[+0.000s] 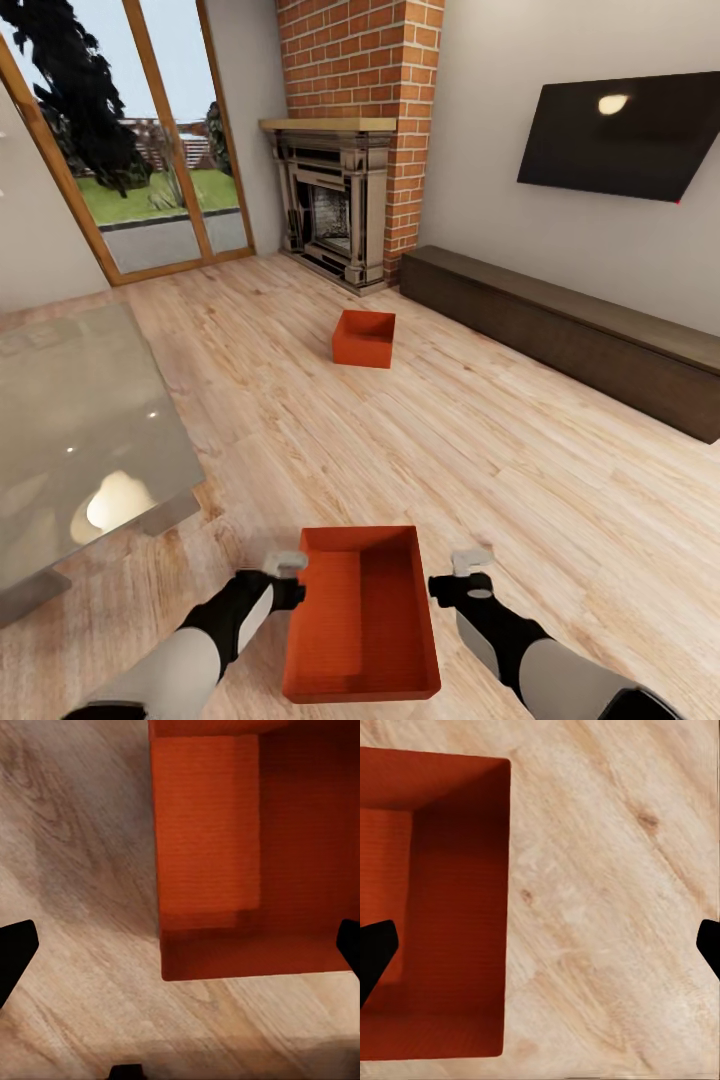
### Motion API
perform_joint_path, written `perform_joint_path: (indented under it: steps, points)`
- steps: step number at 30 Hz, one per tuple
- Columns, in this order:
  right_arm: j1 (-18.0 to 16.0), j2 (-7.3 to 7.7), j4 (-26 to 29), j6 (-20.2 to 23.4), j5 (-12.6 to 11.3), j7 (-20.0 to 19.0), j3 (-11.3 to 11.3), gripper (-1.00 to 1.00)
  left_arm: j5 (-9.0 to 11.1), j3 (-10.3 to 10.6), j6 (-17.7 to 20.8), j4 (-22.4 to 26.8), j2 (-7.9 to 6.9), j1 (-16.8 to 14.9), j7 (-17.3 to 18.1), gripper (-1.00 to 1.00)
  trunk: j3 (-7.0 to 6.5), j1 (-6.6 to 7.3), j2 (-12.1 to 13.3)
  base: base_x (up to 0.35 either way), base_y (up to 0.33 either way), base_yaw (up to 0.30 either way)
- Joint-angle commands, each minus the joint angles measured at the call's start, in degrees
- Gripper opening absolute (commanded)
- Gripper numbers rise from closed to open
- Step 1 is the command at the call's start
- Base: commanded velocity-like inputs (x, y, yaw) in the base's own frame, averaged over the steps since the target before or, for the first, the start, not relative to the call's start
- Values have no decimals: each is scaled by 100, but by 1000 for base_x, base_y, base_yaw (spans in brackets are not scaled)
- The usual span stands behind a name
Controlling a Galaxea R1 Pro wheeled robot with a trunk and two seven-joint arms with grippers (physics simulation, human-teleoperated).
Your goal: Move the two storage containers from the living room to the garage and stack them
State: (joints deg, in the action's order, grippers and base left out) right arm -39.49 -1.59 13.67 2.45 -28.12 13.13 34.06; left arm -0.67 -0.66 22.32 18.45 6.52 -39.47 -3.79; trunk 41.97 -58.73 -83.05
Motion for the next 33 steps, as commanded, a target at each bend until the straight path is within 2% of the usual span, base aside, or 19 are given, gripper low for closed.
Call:
perform_joint_path:
  steps: [1,2,5,8,10,12,18,21,33]
  points:
    - [-27,-14,-73,-44,-124,56,42,100,-11,-6,-48,-110,3,-23,-26,100,4,0,-3,0,0,0]
    - [-47,-32,-143,-108,-248,74,39,100,-16,-1,-113,-207,0,-41,-86,100,4,0,-3,0,0,0]
    - [-57,-52,-192,-166,-354,87,35,100,-18,1,-176,-279,-18,-71,-288,100,4,0,-3,0,0,0]
    - [-66,-65,-211,-242,-403,92,33,100,-8,-4,-269,-293,-33,-84,-384,100,4,0,-3,0,0,0]
    - [-63,-81,-207,-271,-400,93,38,100,26,-13,-595,-312,-43,-87,-403,100,4,0,-3,0,0,0]
    - [-61,-154,-207,-264,-380,93,48,100,34,-18,-664,-330,-39,-87,-403,100,4,0,-3,0,0,0]
    - [-59,-355,-213,-241,-354,87,102,100,37,-29,-707,-334,-32,-87,-410,100,4,0,-3,0,0,0]
    - [-59,-410,-227,-238,-353,85,113,100,37,-30,-710,-333,-27,-87,-411,100,4,0,-3,0,0,0]
    - [-59,-433,-242,-270,-352,84,116,100,6,-24,-712,-339,3,-87,-414,100,4,0,-3,0,0,0]
